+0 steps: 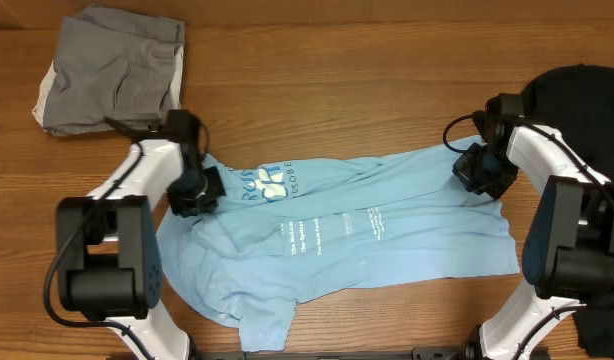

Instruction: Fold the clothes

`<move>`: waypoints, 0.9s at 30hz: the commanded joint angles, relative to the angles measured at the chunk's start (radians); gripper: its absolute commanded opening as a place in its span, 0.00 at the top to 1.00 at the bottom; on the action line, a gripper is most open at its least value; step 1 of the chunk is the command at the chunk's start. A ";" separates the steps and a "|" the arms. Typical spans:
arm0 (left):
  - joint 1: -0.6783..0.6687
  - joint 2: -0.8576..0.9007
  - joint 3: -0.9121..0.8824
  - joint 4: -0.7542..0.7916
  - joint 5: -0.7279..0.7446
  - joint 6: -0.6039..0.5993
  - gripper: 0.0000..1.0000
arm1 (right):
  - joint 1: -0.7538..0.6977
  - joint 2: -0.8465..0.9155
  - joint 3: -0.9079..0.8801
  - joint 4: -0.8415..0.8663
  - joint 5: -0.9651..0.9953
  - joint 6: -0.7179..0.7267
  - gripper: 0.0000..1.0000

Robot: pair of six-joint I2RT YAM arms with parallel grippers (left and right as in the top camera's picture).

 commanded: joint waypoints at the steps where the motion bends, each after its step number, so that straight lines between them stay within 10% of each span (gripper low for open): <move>1: 0.134 0.080 -0.034 0.008 -0.125 -0.016 0.90 | -0.001 0.006 -0.006 -0.018 0.036 0.042 0.96; 27: 0.148 0.057 0.296 -0.272 -0.006 -0.002 0.92 | 0.000 -0.150 0.158 -0.167 -0.107 0.068 0.93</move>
